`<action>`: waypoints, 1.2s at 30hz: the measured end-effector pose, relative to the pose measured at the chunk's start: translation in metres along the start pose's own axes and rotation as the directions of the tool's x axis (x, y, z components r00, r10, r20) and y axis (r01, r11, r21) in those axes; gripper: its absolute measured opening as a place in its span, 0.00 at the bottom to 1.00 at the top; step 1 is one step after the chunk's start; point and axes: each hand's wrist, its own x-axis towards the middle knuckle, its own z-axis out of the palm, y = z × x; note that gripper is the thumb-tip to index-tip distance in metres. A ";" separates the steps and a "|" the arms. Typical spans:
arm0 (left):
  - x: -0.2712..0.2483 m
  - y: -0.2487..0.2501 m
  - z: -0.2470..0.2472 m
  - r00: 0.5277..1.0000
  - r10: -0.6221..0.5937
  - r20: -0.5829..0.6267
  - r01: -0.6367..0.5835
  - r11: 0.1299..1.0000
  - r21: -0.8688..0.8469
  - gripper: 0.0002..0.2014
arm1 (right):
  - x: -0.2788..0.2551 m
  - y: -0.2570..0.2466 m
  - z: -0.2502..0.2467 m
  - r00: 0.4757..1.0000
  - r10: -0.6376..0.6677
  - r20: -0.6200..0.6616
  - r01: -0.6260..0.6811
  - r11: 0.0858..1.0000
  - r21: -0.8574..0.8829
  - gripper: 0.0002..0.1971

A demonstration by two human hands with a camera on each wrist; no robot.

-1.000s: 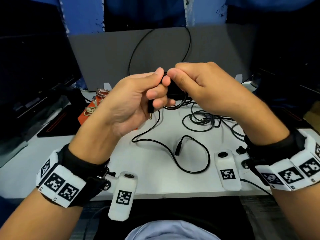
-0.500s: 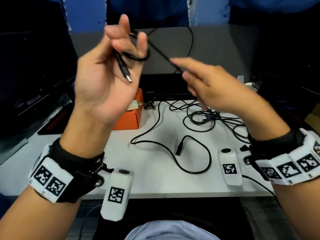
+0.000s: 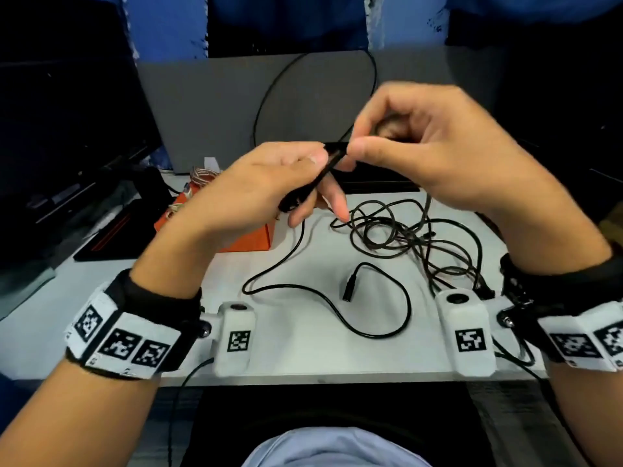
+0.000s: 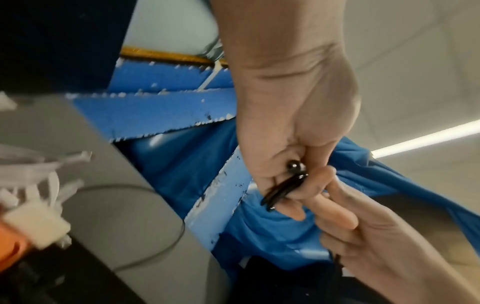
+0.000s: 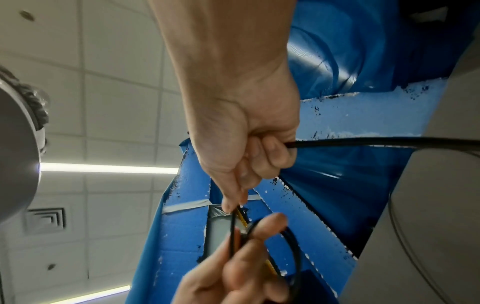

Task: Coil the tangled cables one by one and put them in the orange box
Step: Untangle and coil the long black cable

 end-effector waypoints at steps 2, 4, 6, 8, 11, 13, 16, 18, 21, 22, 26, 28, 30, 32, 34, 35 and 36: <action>0.000 0.000 0.002 0.999 0.014 0.052 -0.007 0.990 -0.141 0.19 | 0.001 0.001 0.001 0.995 -0.013 -0.097 0.010 0.999 -0.033 0.11; 0.001 0.000 0.004 0.998 0.053 0.027 -0.045 0.965 -0.257 0.19 | 0.001 0.003 0.008 0.996 -0.014 -0.093 -0.003 0.983 -0.186 0.12; 0.002 0.001 0.006 0.998 0.056 -0.012 -0.057 0.923 -0.380 0.17 | 0.002 0.005 0.016 0.998 0.020 -0.053 -0.034 0.962 -0.270 0.14; 0.003 0.003 0.011 0.999 0.032 -0.011 -0.033 0.868 -0.496 0.16 | 0.002 0.005 0.022 0.997 0.048 -0.052 -0.061 0.958 -0.281 0.18; 0.003 0.006 0.016 0.997 0.002 0.081 0.050 0.767 -0.640 0.18 | 0.004 0.008 0.022 0.997 0.047 -0.055 -0.060 0.961 -0.269 0.19; 0.002 0.009 0.016 0.992 0.017 0.127 0.075 0.730 -0.680 0.19 | 0.004 0.009 0.018 0.999 0.028 -0.017 -0.032 0.971 -0.236 0.19; 0.000 0.014 0.020 0.994 0.031 0.105 0.055 0.689 -0.723 0.17 | 0.005 0.009 0.015 1.000 0.019 0.022 -0.016 0.993 -0.116 0.21; -0.001 0.016 0.030 0.996 0.056 0.073 0.020 0.640 -0.768 0.16 | 0.006 0.009 0.015 1.000 0.003 0.023 -0.003 1.000 -0.010 0.20; 0.000 0.013 0.037 0.988 0.091 0.127 0.053 0.570 -0.820 0.18 | 0.003 0.008 0.012 0.997 -0.028 0.072 0.020 0.994 0.108 0.18; -0.001 0.012 0.035 0.980 0.106 0.170 0.084 0.554 -0.828 0.19 | 0.002 0.007 0.010 0.995 -0.030 0.093 0.020 0.993 0.115 0.18; 0.001 0.012 0.027 0.984 0.115 0.138 0.067 0.477 -0.877 0.16 | 0.004 0.008 0.011 0.999 -0.012 0.040 0.009 0.996 0.085 0.16; 0.002 0.016 0.017 0.991 0.133 -0.011 -0.053 0.324 -0.945 0.15 | 0.008 0.016 0.012 0.999 0.037 -0.005 -0.037 0.999 0.032 0.13; 0.001 0.020 -0.004 0.974 0.094 -0.205 -0.219 0.175 -0.960 0.17 | 0.008 0.028 0.011 0.994 0.107 0.034 -0.102 0.986 -0.128 0.07; -0.001 0.019 -0.034 0.923 0.016 -0.384 -0.384 0.092 -0.919 0.12 | 0.007 0.040 0.010 0.967 0.214 0.137 -0.175 0.952 -0.251 0.07; -0.004 0.009 -0.065 0.840 -0.134 -0.526 -0.516 0.099 -0.851 0.15 | 0.006 0.045 0.013 0.927 0.297 0.227 -0.235 0.935 -0.265 0.07; -0.004 0.001 -0.078 0.788 -0.213 -0.578 -0.567 0.115 -0.815 0.20 | 0.006 0.045 0.016 0.915 0.310 0.257 -0.241 0.933 -0.267 0.07; -0.005 -0.006 -0.084 0.741 -0.262 -0.618 -0.607 0.129 -0.784 0.23 | 0.007 0.042 0.018 0.907 0.313 0.282 -0.236 0.932 -0.275 0.06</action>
